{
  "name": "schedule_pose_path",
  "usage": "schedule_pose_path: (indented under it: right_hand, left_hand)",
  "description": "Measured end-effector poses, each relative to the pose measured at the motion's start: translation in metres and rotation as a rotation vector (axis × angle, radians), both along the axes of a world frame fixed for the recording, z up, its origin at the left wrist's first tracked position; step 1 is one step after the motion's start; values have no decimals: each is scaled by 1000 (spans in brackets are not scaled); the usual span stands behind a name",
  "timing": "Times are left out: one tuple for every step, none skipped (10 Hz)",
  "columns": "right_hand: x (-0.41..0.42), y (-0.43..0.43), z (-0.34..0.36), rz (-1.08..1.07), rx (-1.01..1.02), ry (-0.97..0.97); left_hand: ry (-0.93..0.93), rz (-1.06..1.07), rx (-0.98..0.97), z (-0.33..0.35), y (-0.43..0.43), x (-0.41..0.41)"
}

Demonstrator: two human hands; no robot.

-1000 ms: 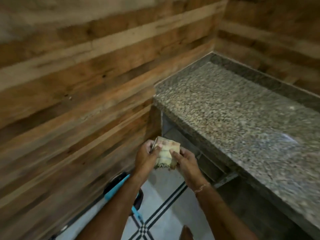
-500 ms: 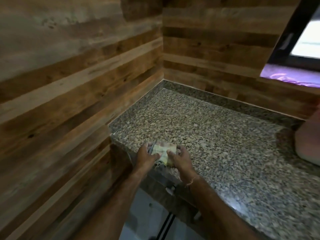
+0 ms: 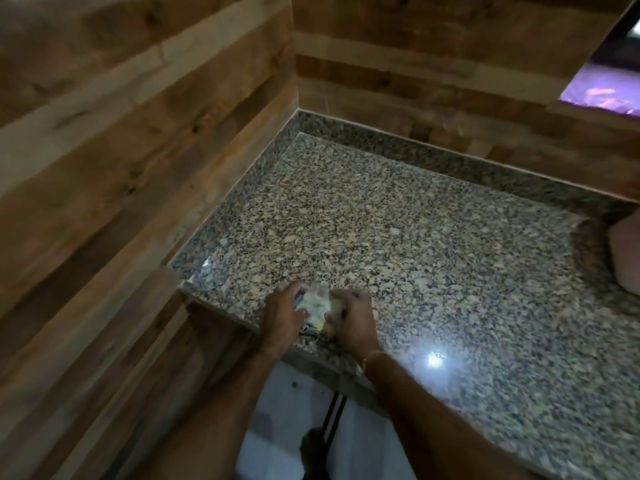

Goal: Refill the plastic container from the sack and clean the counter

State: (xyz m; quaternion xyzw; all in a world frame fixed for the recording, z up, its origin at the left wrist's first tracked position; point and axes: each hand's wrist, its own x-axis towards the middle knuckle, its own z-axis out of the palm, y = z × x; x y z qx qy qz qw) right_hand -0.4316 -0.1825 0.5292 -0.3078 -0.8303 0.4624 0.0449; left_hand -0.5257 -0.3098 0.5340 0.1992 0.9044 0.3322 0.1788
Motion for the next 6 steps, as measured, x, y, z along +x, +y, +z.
schedule_pose_path:
  right_hand:
    - [-4,0,-11,30,195,-117]
    - [3,4,-5,14,129,-51]
    - [23,17,5,-11,146,29]
    - [51,37,20,-59,156,82]
    - [92,71,34,-158,217,131]
    - [149,105,53,-245,275,182]
  left_hand:
    - [88,-31,-76,-15,-4,-5]
    - [125,-43,-115,-13,-5,-6]
    - [151,-47,-99,-6,1,-3]
    - [179,-76,-86,10,17,10]
    - [238,-123,-11,33,50,42]
    - [285,-156,28,55,87,88]
